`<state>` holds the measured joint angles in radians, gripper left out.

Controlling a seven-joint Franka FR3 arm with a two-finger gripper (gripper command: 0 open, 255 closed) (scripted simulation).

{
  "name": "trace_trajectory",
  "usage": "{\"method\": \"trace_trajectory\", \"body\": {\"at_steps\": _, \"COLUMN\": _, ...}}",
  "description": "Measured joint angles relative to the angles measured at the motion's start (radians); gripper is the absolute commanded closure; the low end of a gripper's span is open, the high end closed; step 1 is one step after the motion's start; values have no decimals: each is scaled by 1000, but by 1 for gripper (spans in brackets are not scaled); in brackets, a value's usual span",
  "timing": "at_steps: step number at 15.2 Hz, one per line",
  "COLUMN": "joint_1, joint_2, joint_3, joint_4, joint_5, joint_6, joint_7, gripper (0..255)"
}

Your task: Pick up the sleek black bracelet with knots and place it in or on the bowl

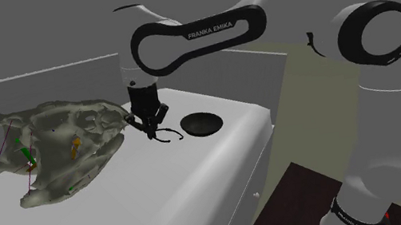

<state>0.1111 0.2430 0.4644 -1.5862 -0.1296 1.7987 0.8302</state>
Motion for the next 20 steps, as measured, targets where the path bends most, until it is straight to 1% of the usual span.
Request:
{"method": "trace_trajectory", "body": {"at_steps": 6, "joint_1": -102, "joint_2": -108, "joint_3": -47, "joint_4": -126, "joint_5": 54, "joint_6": 35, "joint_7": -150, "gripper": 255}}
{"method": "trace_trajectory", "body": {"at_steps": 14, "joint_1": -217, "joint_2": -205, "joint_3": -132, "joint_4": -233, "joint_5": 98, "joint_6": 59, "joint_7": -357, "gripper": 255}}
{"method": "trace_trajectory", "body": {"at_steps": 16, "joint_1": -227, "joint_2": -205, "joint_3": -141, "joint_4": -246, "joint_5": 98, "joint_6": 73, "joint_7": -377, "gripper": 255}}
{"method": "trace_trajectory", "body": {"at_steps": 20, "joint_1": -230, "joint_2": -201, "joint_3": -144, "joint_4": -289, "joint_5": 96, "joint_6": 119, "joint_7": -383, "gripper": 255}}
